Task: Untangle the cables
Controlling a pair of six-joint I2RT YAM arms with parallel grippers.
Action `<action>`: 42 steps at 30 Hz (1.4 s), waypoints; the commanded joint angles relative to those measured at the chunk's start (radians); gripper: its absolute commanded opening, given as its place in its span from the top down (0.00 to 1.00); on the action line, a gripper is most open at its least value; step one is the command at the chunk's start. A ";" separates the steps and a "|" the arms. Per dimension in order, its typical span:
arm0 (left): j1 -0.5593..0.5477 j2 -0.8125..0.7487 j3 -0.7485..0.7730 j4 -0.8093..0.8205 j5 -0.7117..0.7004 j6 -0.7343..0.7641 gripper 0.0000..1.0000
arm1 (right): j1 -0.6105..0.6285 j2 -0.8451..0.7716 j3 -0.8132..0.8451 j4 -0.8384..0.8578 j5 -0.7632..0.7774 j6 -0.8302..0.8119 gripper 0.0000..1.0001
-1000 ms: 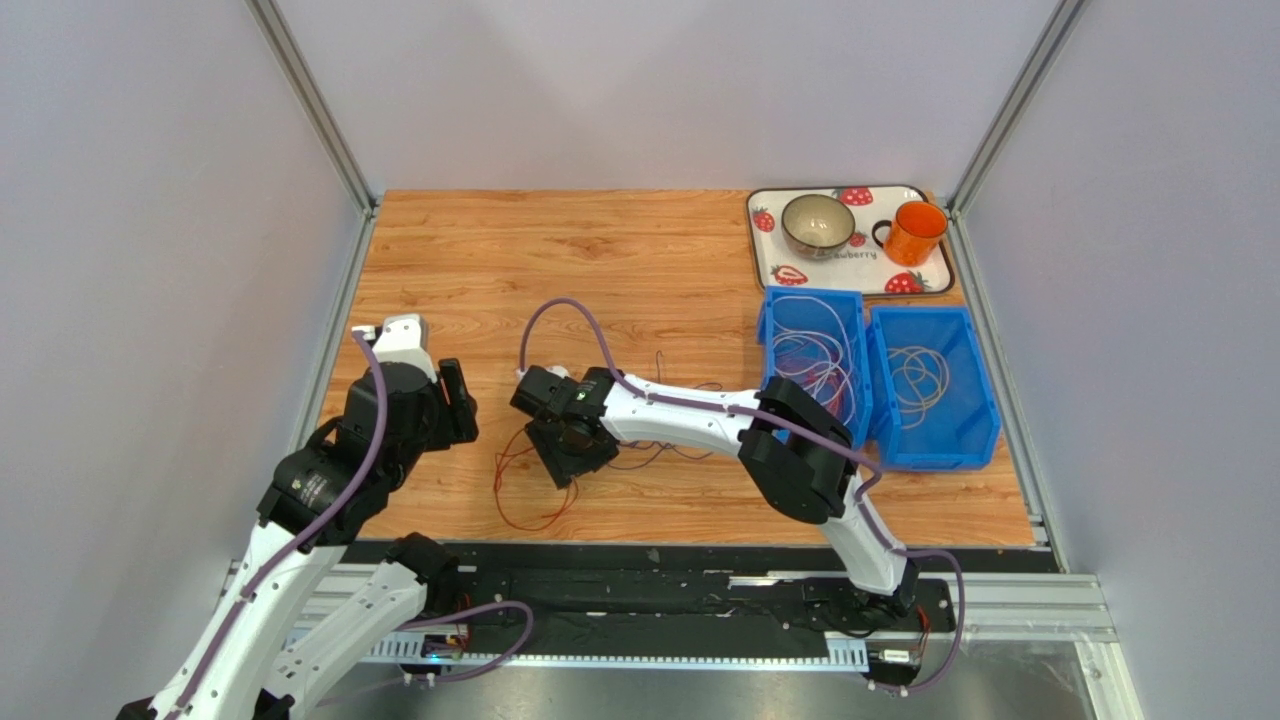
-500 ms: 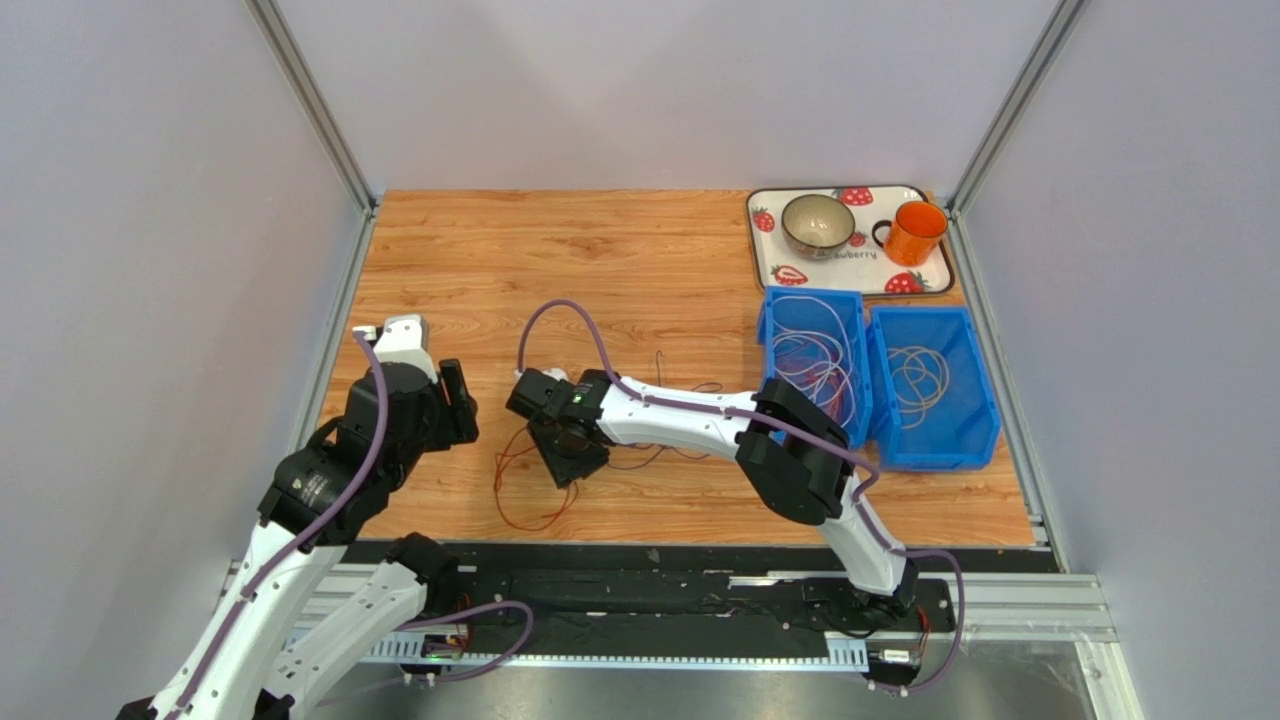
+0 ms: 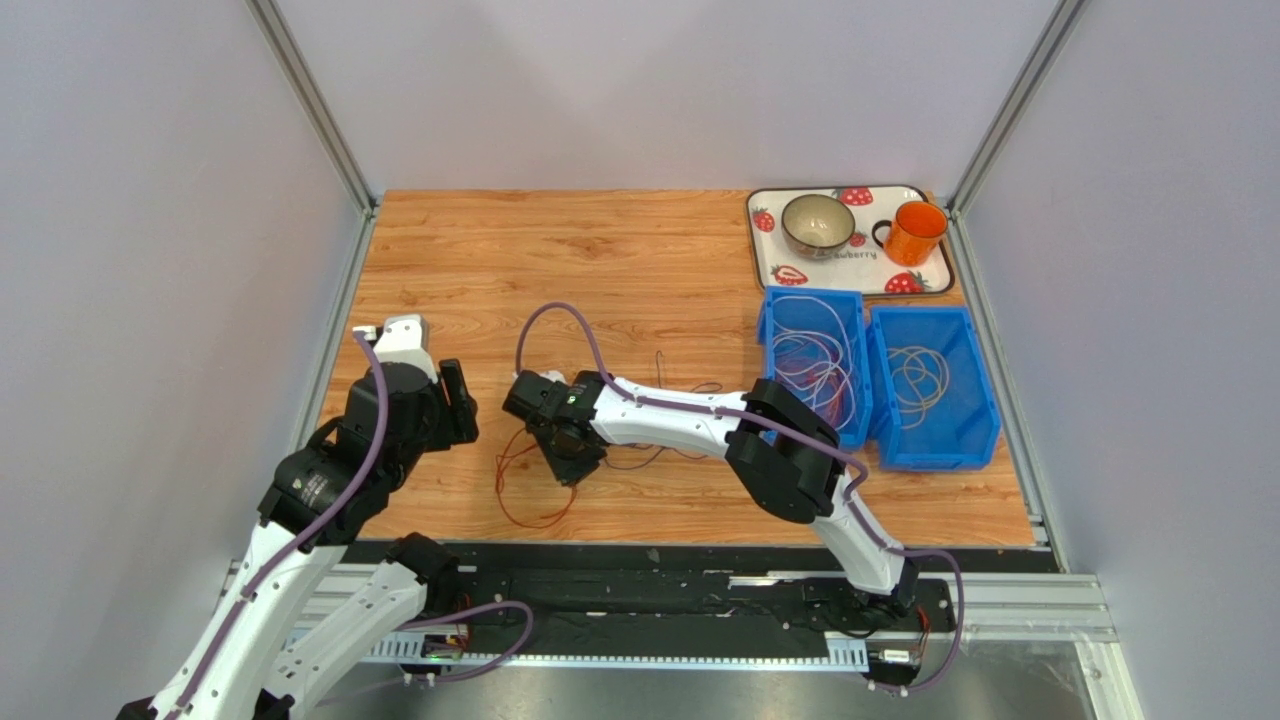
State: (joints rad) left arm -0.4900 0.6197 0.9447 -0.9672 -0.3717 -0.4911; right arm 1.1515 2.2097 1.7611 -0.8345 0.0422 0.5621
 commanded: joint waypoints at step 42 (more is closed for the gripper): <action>0.005 -0.009 0.000 0.028 0.005 0.017 0.35 | -0.148 -0.711 0.382 -0.279 0.815 -0.410 1.00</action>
State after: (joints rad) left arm -0.4900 0.6113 0.9447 -0.9672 -0.3683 -0.4908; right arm 1.0527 1.5833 2.0869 -1.1213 0.7475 0.2443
